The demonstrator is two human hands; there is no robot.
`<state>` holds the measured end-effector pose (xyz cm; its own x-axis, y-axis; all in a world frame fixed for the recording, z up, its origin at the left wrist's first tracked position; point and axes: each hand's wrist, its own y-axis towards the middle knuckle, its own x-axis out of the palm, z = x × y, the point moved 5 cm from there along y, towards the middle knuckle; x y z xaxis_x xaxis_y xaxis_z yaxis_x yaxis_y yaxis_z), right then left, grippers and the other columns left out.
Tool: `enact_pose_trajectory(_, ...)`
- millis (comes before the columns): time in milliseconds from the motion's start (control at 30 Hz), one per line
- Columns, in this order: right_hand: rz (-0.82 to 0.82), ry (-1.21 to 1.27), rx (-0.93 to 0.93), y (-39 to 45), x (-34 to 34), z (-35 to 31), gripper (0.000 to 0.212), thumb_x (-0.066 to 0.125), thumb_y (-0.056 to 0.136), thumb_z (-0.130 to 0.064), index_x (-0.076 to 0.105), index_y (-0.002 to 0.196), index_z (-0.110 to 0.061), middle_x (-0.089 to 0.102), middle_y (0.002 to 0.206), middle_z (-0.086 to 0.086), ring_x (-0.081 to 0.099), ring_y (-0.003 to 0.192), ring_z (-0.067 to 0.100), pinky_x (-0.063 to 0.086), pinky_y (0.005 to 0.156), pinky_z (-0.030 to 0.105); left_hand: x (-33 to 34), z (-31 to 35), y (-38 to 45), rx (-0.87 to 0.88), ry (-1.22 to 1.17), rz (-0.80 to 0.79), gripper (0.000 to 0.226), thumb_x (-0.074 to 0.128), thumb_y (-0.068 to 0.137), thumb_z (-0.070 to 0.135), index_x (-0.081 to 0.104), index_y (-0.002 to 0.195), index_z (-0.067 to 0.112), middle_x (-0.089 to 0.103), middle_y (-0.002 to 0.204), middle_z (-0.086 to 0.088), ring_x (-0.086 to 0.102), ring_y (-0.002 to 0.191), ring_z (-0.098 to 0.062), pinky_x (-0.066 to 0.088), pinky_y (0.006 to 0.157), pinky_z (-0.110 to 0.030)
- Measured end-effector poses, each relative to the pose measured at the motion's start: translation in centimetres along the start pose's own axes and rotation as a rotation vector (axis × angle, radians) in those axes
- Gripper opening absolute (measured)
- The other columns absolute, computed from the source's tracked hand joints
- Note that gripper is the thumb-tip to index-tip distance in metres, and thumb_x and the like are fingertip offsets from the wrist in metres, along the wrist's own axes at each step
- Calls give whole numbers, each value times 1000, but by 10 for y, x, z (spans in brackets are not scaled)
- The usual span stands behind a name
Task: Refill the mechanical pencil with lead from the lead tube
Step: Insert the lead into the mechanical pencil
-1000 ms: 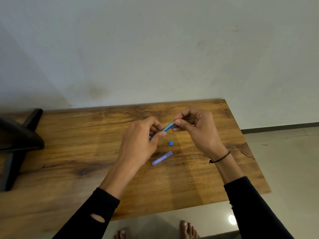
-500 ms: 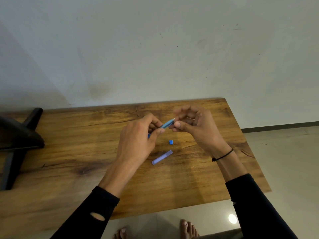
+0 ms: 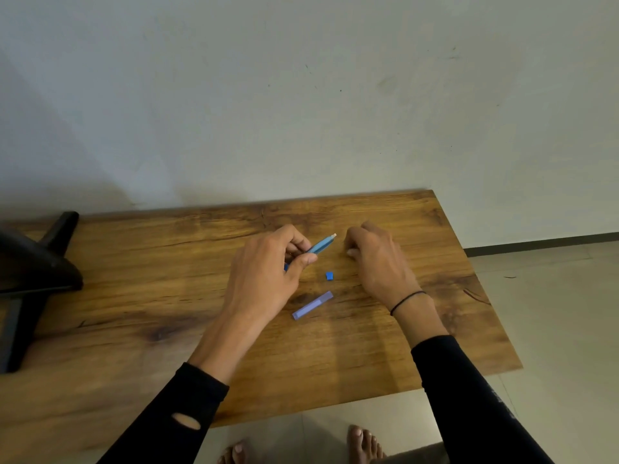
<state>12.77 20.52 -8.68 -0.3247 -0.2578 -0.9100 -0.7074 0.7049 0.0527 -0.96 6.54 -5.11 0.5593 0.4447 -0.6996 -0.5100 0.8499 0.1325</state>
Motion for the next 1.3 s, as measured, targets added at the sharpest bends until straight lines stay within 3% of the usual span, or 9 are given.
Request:
enact_pose_trajectory(67, 57, 107, 28, 3, -5, 1, 11, 66, 97, 0, 70, 95, -10, 69, 96, 4, 67, 87, 26, 60, 77, 47, -1, -2, 0, -6, 12, -10, 14, 83, 93, 32, 74, 103, 28, 72, 91, 21, 74, 88, -4, 67, 80, -39)
enact_pose_trajectory(167, 116, 564, 80, 7, -20, 1, 15, 75, 93, 0, 76, 94, -14, 76, 88, -3, 71, 78, 11, 63, 70, 30, -4, -4, 0, -8, 37, 7, 15, 84, 93, 32, 74, 103, 28, 75, 93, 19, 74, 87, -4, 66, 79, -40)
enact_pose_trajectory(267, 97, 874, 16, 6, -30, -7, 16, 79, 90, 1, 78, 95, -14, 78, 90, 2, 70, 77, 15, 61, 67, 28, -5, -5, 2, -12, 59, 13, 15, 84, 93, 33, 74, 102, 29, 74, 91, 20, 74, 86, -5, 65, 78, -40)
enact_pose_trajectory(567, 28, 868, -100, 7, -32, -11, 16, 80, 89, 3, 77, 96, -11, 77, 93, 7, 72, 81, 19, 63, 70, 30, -3, -6, 3, -17, 93, 23, 15, 84, 92, 34, 73, 101, 30, 79, 93, 16, 75, 86, -7, 64, 78, -41)
enact_pose_trajectory(767, -11, 847, -93, 7, -30, -9, 17, 80, 89, 3, 78, 96, -13, 77, 89, -5, 72, 80, 12, 62, 69, 26, 1, -5, 3, -8, 108, 6, 15, 83, 93, 35, 73, 103, 30, 79, 95, 16, 75, 88, -8, 64, 80, -43)
enact_pose_trajectory(1000, -38, 876, -36, 7, -22, -8, 10, 80, 90, -1, 79, 95, -10, 78, 84, 12, 72, 72, 15, 61, 65, 25, 2, -1, 2, 32, 94, 20, 13, 83, 94, 33, 75, 104, 30, 79, 94, 16, 76, 89, -8, 65, 81, -42)
enact_pose_trajectory(1067, -19, 918, -15, 7, -23, -8, 9, 79, 91, -2, 78, 93, -10, 79, 84, 18, 71, 67, 15, 61, 63, 26, 1, -1, 3, 52, 40, 18, 11, 82, 95, 30, 79, 106, 30, 79, 94, 18, 75, 88, -3, 64, 81, -36)
enact_pose_trajectory(1167, 15, 1071, 14, 7, -25, -11, 1, 77, 94, -6, 77, 93, -7, 77, 76, 7, 70, 63, 14, 60, 60, 26, -2, 1, 5, 20, -125, -2, 13, 78, 98, 29, 82, 110, 33, 75, 86, 28, 72, 86, 9, 55, 77, -17)
enact_pose_trajectory(1300, 21, 1306, 3, 5, -29, -33, 21, 76, 89, -17, 75, 103, -1, 74, 81, 7, 65, 64, 14, 57, 62, 27, -10, 9, 8, 3, -420, 47, 17, 72, 104, 24, 79, 105, 39, 82, 83, 16, 78, 76, -4, 69, 76, -40)
